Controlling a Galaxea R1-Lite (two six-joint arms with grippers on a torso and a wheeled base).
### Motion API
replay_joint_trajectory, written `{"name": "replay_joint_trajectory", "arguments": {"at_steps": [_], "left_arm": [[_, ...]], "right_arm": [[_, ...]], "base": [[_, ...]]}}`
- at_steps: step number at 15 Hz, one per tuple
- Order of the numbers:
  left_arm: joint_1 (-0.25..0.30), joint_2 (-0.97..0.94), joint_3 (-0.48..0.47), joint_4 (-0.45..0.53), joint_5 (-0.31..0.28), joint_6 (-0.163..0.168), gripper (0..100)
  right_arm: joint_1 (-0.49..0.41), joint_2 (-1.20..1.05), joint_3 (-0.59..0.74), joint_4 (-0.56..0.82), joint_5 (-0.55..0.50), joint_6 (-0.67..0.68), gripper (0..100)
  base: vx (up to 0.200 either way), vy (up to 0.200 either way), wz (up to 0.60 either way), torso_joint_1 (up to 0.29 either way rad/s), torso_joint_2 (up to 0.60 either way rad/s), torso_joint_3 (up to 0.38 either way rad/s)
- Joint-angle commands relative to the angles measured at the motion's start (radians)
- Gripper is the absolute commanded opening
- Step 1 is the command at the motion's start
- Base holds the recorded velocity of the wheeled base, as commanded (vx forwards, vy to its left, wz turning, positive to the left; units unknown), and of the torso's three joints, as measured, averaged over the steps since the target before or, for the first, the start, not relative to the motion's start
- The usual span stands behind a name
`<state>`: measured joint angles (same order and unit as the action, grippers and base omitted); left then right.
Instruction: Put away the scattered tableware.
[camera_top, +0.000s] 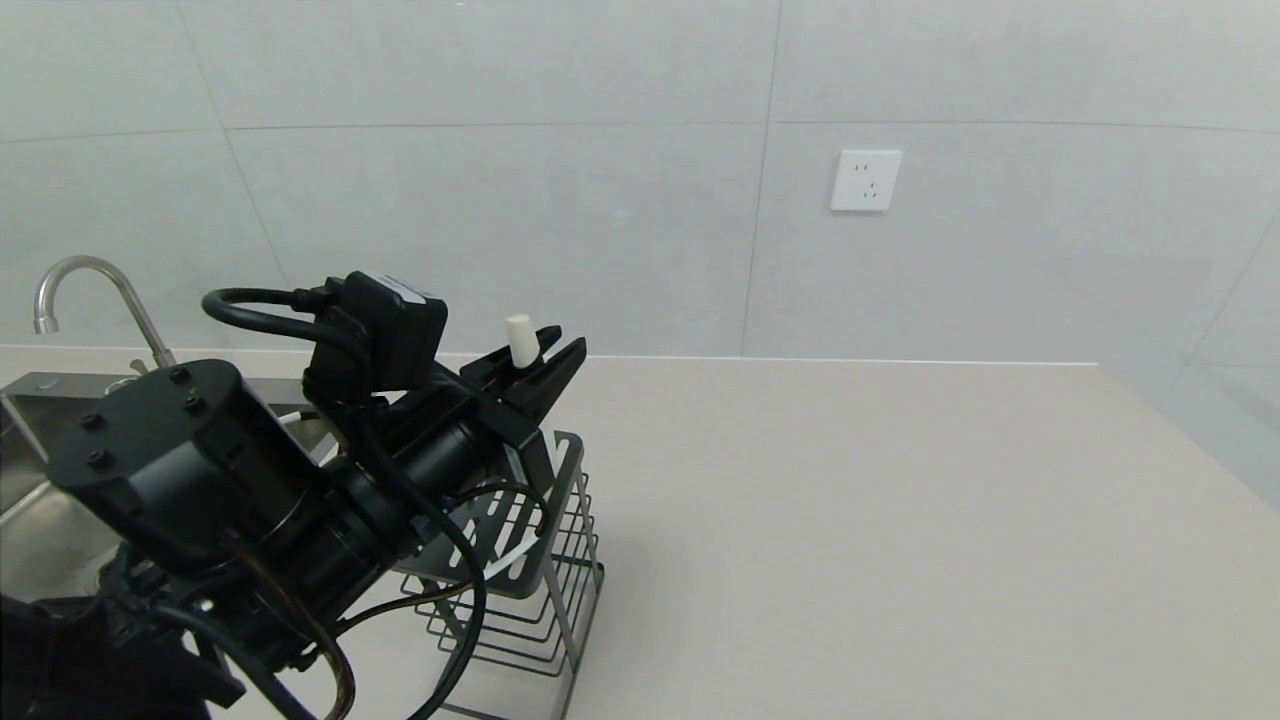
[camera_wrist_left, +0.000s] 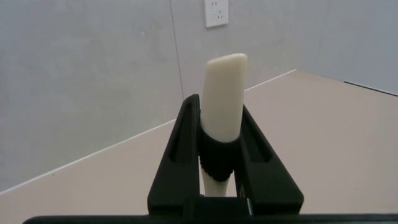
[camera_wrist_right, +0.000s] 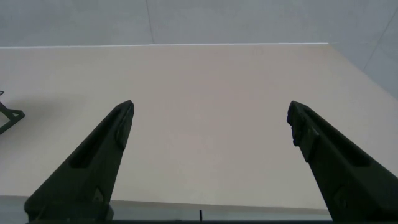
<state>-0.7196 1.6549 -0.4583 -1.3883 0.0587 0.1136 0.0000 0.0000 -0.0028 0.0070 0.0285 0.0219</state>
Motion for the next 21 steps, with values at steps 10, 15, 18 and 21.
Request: {"name": "replay_joint_trajectory", "arguments": {"at_steps": [10,15,18,21], "left_arm": [[0.126,-0.081,-0.016,-0.001,-0.243,0.004,100],[0.310,-0.218,0.013,-0.052,-0.620,-0.052,100],[0.382,-0.448,0.107,-0.095,-0.560,-0.111,100],[0.543,-0.794,0.282,-0.031,-0.517,-0.089,100]], "right_arm": [[0.000,0.002,0.000,-0.001,0.001,0.001,100],[0.000,0.002,0.000,-0.001,0.001,0.001,100],[0.000,0.002,0.000,-0.001,0.001,0.001,100],[0.000,0.002,0.000,-0.001,0.001,0.000,100]], "base": [[0.000,0.000,0.00,0.000,0.00,0.000],[0.000,0.000,0.00,0.000,0.00,0.000],[0.000,0.000,0.00,0.000,0.00,0.000],[0.000,0.000,0.00,0.000,0.00,0.000]]}}
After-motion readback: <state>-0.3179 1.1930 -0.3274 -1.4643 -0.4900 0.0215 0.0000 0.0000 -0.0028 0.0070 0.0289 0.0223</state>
